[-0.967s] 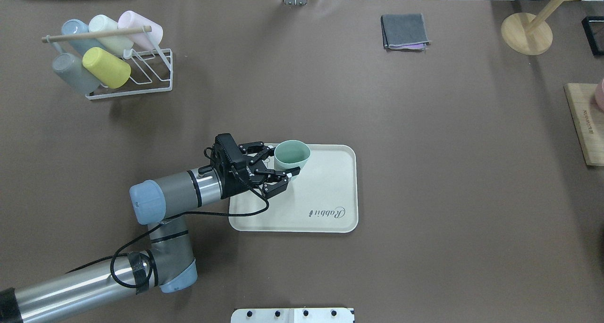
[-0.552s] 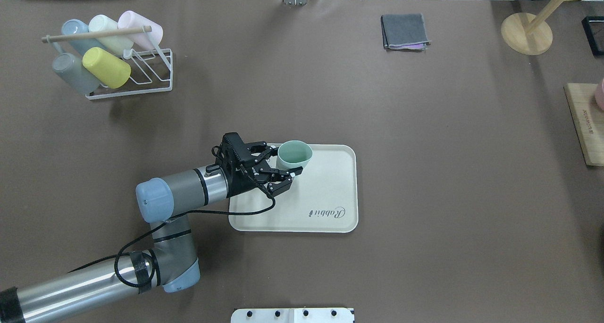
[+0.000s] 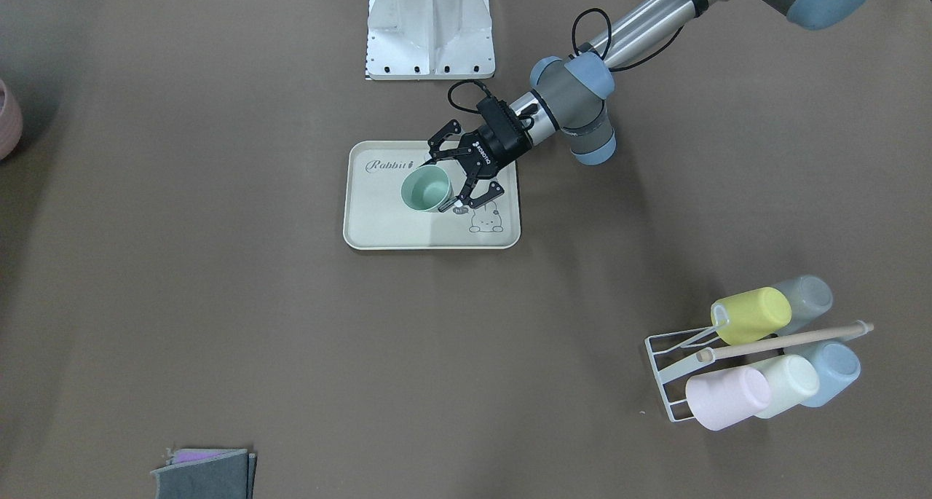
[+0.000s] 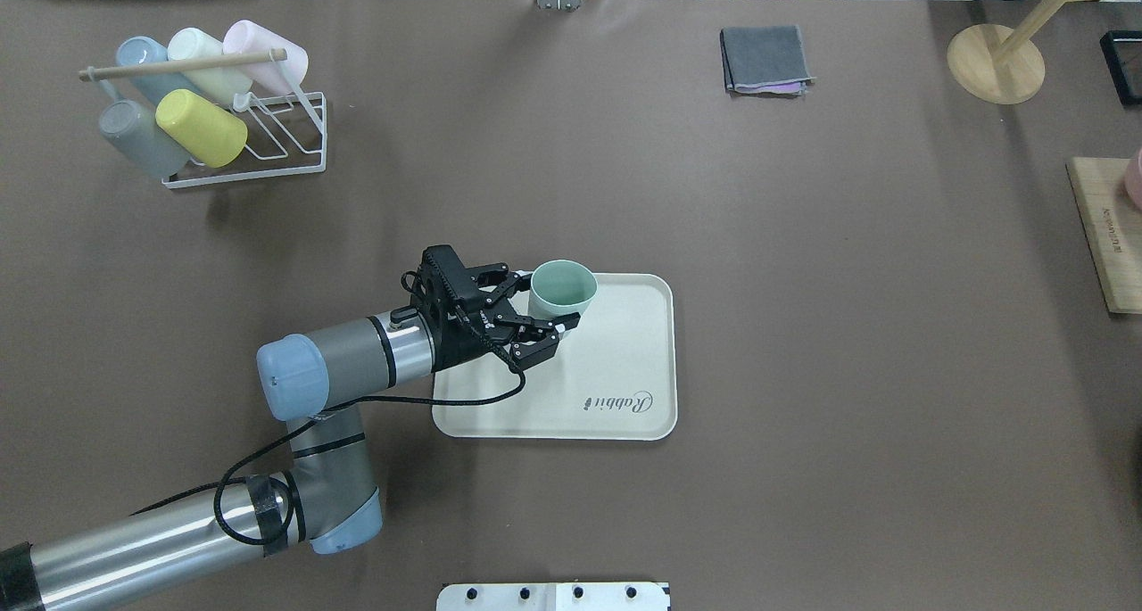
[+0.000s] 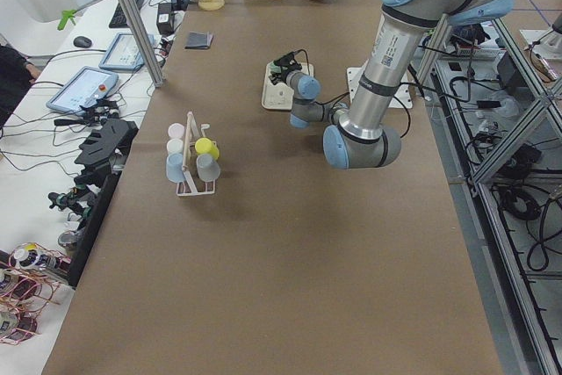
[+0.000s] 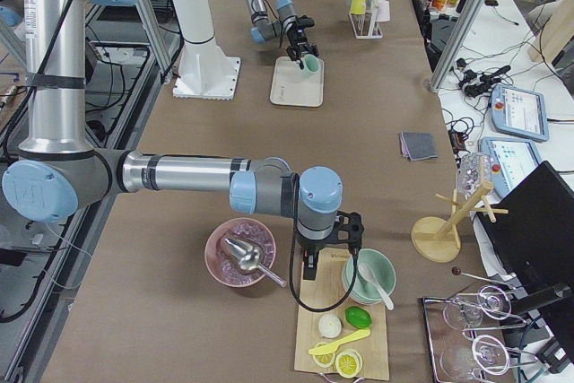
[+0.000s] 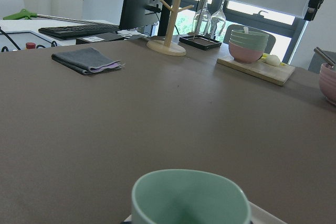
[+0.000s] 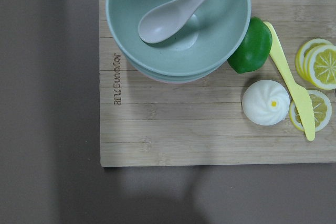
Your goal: Pick up and place green cup on tray
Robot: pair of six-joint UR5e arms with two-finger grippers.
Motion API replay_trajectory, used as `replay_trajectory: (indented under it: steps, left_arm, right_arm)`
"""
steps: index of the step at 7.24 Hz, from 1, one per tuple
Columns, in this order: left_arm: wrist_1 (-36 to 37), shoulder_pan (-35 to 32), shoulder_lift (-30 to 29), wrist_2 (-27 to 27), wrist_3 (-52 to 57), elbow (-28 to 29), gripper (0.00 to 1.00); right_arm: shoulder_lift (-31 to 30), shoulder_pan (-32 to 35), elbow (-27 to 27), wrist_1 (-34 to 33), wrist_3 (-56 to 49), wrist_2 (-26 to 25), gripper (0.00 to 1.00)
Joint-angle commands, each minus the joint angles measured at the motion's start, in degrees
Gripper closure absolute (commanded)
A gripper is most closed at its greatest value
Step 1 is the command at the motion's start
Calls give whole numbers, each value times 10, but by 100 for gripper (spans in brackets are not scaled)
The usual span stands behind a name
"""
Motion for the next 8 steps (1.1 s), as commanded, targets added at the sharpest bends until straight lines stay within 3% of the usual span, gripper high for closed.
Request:
replay_trajectory:
  steps: [1, 4, 6, 8]
  left_arm:
    - [1, 0, 2, 1, -4, -1, 19]
    - [2, 0, 4, 1, -4, -2, 13]
    - [2, -3, 3, -2, 1, -2, 2]
    - [7, -4, 1, -2, 1, -19, 2]
  right_arm:
    - [0, 0, 0, 0, 0, 1, 0]
    - [-1, 0, 0, 0, 0, 1, 0]
    - [0, 0, 0, 0, 1, 1, 0]
    - [-1, 0, 0, 0, 1, 1, 0]
